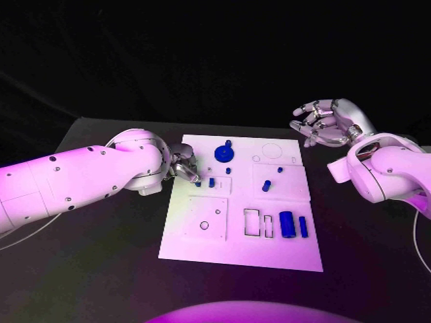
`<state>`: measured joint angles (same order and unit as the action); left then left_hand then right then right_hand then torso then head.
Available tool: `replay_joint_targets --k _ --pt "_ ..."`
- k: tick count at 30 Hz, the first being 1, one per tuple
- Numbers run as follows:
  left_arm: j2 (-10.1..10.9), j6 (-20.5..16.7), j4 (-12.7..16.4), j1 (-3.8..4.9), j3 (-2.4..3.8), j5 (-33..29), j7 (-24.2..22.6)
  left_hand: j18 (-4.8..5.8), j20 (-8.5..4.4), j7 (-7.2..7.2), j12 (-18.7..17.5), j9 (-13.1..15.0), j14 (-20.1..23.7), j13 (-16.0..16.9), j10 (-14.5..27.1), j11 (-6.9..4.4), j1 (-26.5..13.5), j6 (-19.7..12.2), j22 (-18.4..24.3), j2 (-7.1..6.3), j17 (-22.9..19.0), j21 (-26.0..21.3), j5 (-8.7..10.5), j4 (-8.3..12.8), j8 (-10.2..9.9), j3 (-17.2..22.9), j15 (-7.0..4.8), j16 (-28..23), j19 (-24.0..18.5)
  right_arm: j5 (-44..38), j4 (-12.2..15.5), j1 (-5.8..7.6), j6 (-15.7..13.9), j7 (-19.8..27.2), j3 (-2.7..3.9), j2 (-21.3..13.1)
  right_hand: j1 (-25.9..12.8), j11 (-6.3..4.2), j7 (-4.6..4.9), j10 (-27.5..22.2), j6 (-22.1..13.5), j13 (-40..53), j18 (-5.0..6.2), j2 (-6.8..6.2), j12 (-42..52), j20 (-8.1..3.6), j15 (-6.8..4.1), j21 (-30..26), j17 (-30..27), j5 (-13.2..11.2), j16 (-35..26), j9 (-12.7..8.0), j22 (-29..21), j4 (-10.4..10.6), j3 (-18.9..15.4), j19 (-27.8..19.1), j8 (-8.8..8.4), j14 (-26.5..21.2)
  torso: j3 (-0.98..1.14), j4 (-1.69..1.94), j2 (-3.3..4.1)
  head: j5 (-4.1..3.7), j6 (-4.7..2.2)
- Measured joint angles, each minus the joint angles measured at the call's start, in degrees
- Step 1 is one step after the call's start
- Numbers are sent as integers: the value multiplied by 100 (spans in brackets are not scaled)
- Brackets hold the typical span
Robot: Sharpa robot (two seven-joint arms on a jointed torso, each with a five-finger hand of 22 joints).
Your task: Assemble the parts on the task board
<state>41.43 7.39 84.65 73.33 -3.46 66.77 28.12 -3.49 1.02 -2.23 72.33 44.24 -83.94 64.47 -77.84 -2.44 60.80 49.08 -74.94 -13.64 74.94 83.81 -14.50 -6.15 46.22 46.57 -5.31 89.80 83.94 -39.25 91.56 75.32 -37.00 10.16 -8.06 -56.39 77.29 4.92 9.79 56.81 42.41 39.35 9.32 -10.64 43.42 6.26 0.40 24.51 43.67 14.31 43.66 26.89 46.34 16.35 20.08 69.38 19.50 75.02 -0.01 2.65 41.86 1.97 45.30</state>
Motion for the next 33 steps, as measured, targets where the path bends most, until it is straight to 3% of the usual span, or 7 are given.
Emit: replay_joint_targets --k 33 --pt "12 40 19 0 5 5 19 -1 1 50 45 -17 0 67 -21 -21 -99 91 2 -9 -2 0 0 -16 1 16 0 0 0 0 24 1 -7 6 -1 -20 0 0 0 0 0 -23 -1 0 0 -21 0 -27 0 22 -35 0 -34 0 0 21 22 0 -4 4 -2 4 28"
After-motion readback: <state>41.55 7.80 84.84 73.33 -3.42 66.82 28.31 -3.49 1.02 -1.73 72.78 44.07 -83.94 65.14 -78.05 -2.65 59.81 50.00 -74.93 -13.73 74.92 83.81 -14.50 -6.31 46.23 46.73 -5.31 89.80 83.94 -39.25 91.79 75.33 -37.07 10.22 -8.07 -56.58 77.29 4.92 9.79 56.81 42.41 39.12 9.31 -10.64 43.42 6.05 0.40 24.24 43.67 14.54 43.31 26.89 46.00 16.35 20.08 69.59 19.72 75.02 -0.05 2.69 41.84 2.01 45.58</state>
